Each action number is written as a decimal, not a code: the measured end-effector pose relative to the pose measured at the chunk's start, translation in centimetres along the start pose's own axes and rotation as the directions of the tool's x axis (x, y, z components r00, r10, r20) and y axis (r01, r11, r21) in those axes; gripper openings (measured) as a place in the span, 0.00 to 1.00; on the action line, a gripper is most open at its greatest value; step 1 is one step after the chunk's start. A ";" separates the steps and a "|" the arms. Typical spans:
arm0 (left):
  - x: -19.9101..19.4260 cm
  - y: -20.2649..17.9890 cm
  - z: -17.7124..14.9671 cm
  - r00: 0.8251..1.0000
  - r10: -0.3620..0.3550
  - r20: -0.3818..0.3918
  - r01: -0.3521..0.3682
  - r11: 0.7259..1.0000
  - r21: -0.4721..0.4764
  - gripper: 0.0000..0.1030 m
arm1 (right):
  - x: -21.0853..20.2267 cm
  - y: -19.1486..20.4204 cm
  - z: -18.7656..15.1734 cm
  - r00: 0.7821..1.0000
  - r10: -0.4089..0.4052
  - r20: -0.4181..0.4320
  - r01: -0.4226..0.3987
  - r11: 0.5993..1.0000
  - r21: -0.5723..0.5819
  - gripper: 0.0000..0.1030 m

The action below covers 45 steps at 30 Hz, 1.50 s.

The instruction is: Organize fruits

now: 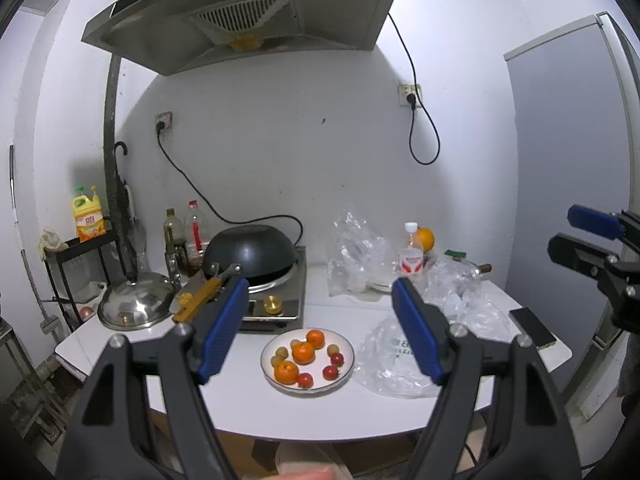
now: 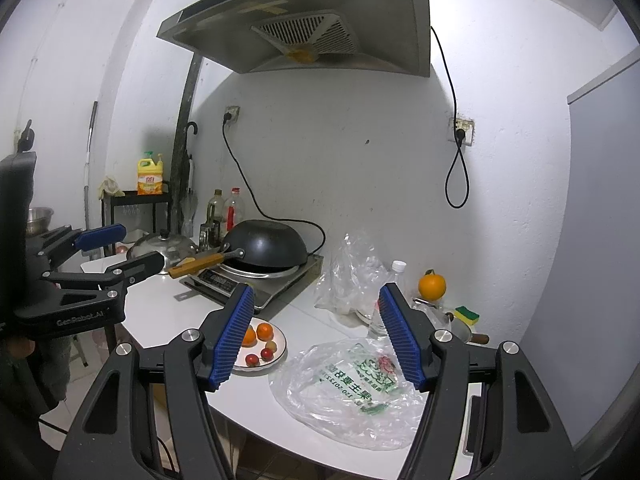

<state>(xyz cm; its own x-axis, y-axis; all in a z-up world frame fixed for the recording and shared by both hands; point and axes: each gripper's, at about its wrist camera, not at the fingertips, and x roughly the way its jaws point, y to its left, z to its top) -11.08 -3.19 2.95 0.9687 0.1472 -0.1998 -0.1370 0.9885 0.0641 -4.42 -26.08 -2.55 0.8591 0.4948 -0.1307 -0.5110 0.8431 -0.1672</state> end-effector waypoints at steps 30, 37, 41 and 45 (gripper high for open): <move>-0.3 0.1 0.0 1.000 -0.008 0.005 0.008 1.000 0.000 0.73 | 0.2 0.0 -0.3 1.000 0.004 -0.007 -0.004 1.000 -0.003 0.66; -0.2 0.1 0.1 1.000 -0.006 0.007 0.006 1.000 0.002 0.73 | 0.2 0.0 -0.2 1.000 0.006 -0.005 -0.006 1.000 -0.004 0.66; -0.3 0.0 0.1 1.000 -0.007 0.008 0.007 1.000 0.001 0.73 | 0.2 0.0 -0.3 1.000 0.005 -0.007 -0.005 1.000 -0.005 0.66; -0.3 0.0 0.1 1.000 -0.007 0.007 0.007 1.000 0.000 0.73 | 0.2 0.0 -0.3 1.000 0.005 -0.008 -0.005 1.000 -0.004 0.66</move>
<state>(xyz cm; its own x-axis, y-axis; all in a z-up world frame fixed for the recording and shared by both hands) -11.35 -3.24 3.10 0.9712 0.1396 -0.1930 -0.1298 0.9896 0.0625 -4.24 -26.03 -2.84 0.8561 0.4977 -0.1395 -0.5158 0.8396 -0.1704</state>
